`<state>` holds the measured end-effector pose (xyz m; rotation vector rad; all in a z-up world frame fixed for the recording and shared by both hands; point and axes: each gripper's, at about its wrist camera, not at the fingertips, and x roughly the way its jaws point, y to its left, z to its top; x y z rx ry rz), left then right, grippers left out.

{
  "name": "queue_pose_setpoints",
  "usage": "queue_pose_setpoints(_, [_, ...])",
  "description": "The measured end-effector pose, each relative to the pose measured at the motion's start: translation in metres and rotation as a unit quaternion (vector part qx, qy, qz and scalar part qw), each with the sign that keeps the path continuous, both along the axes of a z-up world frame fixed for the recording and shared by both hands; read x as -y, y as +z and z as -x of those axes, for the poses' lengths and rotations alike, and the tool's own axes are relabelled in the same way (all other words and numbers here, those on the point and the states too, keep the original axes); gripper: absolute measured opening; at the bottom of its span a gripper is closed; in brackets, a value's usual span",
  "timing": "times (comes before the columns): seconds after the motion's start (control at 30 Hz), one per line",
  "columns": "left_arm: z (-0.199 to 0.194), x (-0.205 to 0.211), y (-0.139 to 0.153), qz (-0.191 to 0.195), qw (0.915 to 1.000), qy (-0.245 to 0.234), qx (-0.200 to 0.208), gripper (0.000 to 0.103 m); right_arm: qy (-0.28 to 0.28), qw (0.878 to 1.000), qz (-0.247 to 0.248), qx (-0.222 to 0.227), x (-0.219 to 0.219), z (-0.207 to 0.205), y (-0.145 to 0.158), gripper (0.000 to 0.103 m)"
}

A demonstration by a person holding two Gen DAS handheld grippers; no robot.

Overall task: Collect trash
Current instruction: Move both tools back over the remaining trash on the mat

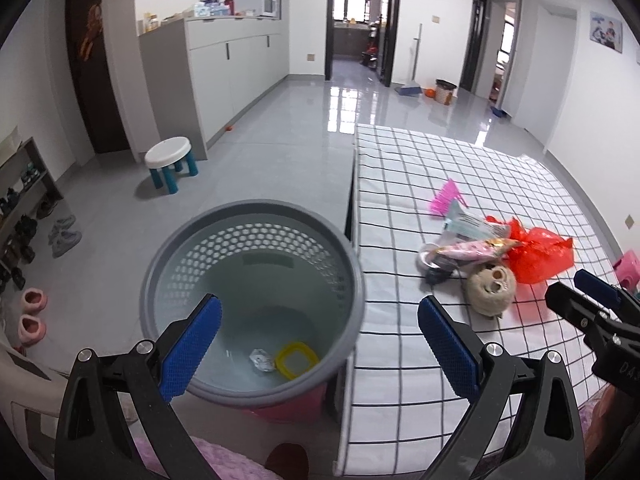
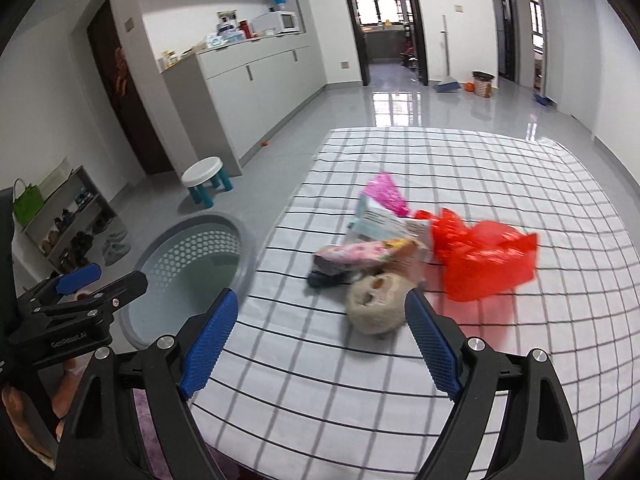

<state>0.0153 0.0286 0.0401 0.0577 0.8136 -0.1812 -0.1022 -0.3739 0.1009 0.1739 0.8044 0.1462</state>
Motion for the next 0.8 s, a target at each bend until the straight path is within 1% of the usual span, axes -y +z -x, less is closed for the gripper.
queue_pose_setpoints(0.23, [0.004,0.022,-0.009,-0.005,0.9998,-0.02,-0.007,0.097,-0.035,0.999,0.004,-0.003,0.036,0.015,-0.008,0.082])
queue_pose_setpoints(0.4, [0.005,0.036,-0.018,-0.01,0.9993,-0.032,-0.015,0.097,-0.056,0.998,0.006,-0.022,0.058,0.02,-0.023,0.082])
queue_pose_setpoints(0.8, [-0.003,0.087,-0.037,-0.027,0.9967,-0.069,-0.035,0.097,-0.093,0.995,-0.001,-0.036,0.1,0.017,-0.042,0.082])
